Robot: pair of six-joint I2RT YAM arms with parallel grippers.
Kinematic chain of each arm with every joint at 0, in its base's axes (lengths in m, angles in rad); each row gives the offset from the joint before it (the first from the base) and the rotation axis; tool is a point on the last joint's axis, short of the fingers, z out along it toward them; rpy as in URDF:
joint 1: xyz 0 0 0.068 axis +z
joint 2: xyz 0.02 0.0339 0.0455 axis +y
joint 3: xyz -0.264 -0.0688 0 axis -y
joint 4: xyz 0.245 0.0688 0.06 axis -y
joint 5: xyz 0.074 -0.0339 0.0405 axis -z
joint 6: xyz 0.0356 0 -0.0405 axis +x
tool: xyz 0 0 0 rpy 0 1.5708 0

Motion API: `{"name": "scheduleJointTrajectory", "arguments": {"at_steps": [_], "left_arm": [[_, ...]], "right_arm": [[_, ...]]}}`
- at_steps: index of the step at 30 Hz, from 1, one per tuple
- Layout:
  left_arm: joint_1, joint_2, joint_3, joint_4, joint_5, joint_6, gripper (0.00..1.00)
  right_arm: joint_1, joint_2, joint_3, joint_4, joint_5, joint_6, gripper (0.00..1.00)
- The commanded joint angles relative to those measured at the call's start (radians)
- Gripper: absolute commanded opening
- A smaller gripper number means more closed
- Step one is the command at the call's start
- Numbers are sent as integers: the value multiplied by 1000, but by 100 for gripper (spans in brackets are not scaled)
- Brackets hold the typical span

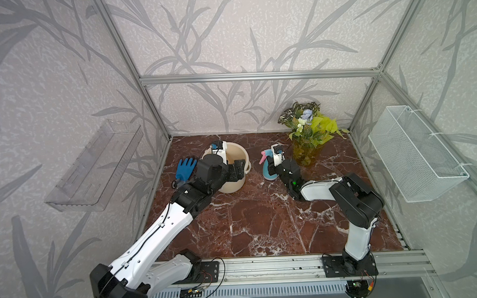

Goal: Organize the gardening tools
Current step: Place the gardening tool in the container.

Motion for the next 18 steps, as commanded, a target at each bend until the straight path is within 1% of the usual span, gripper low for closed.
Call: {"name": "scheduleJointTrajectory", "arguments": {"at_steps": [1, 4, 7, 11, 18], "left_arm": [[10, -19, -9, 15, 10, -2, 78], [10, -21, -11, 17, 11, -2, 78], [12, -22, -13, 16, 12, -1, 78], [13, -22, -13, 17, 15, 0, 78], [17, -22, -11, 19, 19, 1, 78]], "right_arm": [[11, 21, 20, 19, 10, -31, 31], [19, 21, 17, 22, 27, -44, 38], [20, 20, 10, 27, 30, -43, 41], [23, 18, 7, 29, 38, -46, 49], [23, 3, -3, 40, 72, -63, 58]]}}
